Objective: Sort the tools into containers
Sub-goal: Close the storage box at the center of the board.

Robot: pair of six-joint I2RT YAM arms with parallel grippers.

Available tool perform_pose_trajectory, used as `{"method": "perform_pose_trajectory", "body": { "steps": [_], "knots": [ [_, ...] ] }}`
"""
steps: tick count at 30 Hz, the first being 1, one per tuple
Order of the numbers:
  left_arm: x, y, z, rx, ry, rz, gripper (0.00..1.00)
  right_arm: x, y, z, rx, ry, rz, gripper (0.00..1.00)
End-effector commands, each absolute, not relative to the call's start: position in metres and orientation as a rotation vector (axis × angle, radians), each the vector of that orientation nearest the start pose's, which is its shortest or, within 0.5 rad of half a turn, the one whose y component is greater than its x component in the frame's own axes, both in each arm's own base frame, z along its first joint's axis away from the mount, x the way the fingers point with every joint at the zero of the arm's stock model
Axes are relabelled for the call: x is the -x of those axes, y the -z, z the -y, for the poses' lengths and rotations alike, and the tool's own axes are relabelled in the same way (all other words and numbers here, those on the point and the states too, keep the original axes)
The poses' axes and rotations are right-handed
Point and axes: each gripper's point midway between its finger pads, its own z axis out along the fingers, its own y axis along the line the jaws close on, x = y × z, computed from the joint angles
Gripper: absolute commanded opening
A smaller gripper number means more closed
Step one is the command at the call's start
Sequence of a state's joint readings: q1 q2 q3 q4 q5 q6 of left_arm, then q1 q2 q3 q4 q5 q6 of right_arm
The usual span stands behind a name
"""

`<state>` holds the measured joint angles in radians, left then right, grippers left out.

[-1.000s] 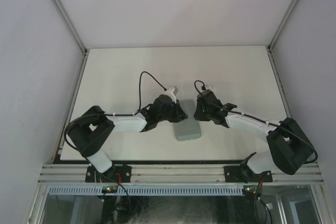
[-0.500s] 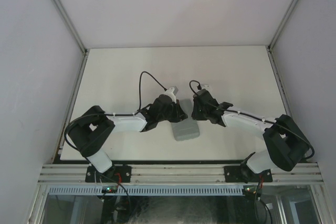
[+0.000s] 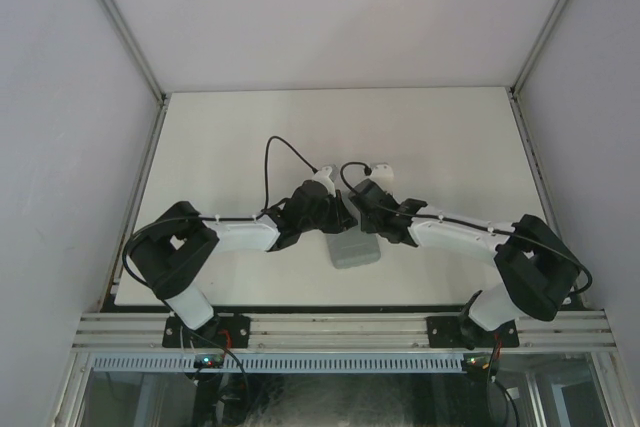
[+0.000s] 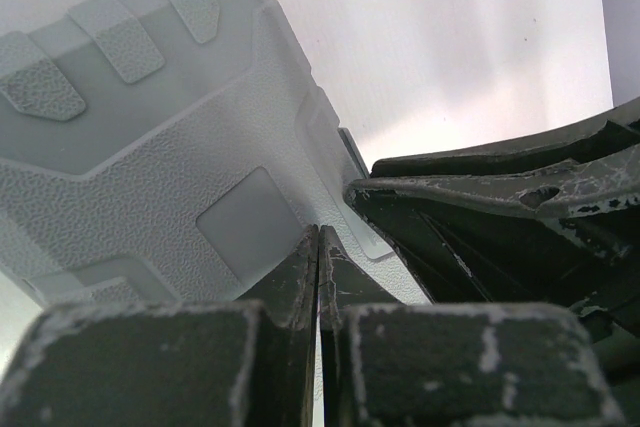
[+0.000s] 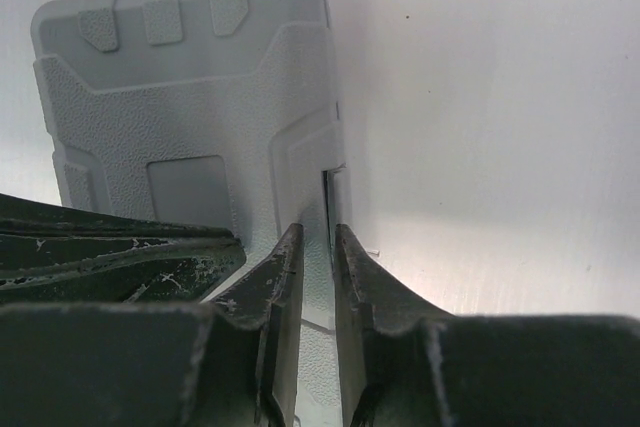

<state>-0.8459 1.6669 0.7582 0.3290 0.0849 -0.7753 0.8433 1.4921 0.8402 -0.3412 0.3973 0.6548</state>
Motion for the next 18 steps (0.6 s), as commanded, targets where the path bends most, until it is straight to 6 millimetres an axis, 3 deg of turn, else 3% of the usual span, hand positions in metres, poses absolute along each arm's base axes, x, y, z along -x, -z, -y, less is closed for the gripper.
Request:
{"method": "perform_pose_trajectory", "body": {
  "steps": [1, 5, 10, 13, 18],
  "knots": [
    [-0.21, 0.028, 0.294, -0.173, 0.655, -2.653, 0.01, -0.2, -0.009, -0.206, 0.21, -0.055, -2.694, 0.0],
    [-0.211, 0.027, 0.293, -0.17, 0.651, -2.652, 0.01, -0.207, -0.03, -0.212, 0.206, -0.141, -2.634, 0.0],
    [-0.214, 0.022, 0.292, -0.166, 0.64, -2.637, 0.01, -0.226, -0.078, -0.214, 0.149, -0.296, -2.487, 0.0],
    [-0.22, 0.009, 0.292, -0.161, 0.644, -2.602, 0.02, -0.234, -0.111, -0.208, 0.128, -0.354, -2.37, 0.09],
    [-0.239, -0.036, 0.3, -0.192, 0.648, -2.497, 0.08, -0.235, -0.157, -0.189, 0.067, -0.44, -2.202, 0.28]
  ]
}}
